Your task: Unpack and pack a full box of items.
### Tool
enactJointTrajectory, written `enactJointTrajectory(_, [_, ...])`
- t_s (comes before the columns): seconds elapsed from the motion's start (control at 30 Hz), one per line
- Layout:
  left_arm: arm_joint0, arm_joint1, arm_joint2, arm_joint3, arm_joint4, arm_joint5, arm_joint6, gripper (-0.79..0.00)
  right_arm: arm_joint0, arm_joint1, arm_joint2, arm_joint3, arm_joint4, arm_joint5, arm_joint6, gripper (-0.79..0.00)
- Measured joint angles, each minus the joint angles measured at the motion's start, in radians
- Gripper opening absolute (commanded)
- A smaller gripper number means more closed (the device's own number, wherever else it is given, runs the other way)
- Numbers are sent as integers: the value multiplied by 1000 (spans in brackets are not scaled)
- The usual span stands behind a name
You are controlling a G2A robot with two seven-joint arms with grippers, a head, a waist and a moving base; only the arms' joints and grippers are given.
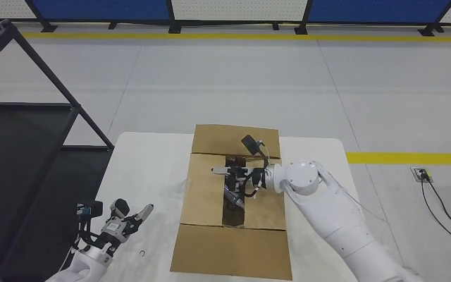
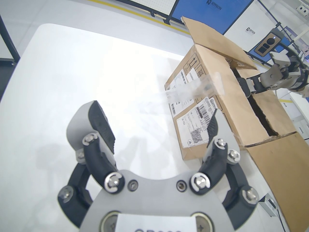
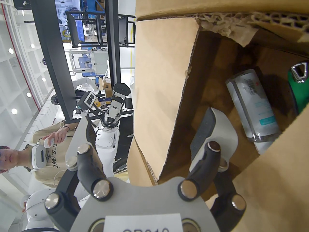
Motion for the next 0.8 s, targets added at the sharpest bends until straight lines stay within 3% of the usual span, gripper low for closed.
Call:
enactJointTrajectory(0.37, [11, -1, -1, -7, 9, -11, 6, 0, 49, -36, -26, 86, 71, -88, 45, 0])
enactJointTrajectory(0.8, [15, -2, 0, -7, 11, -13, 10, 0, 76, -52, -14, 53, 93, -134, 41, 0])
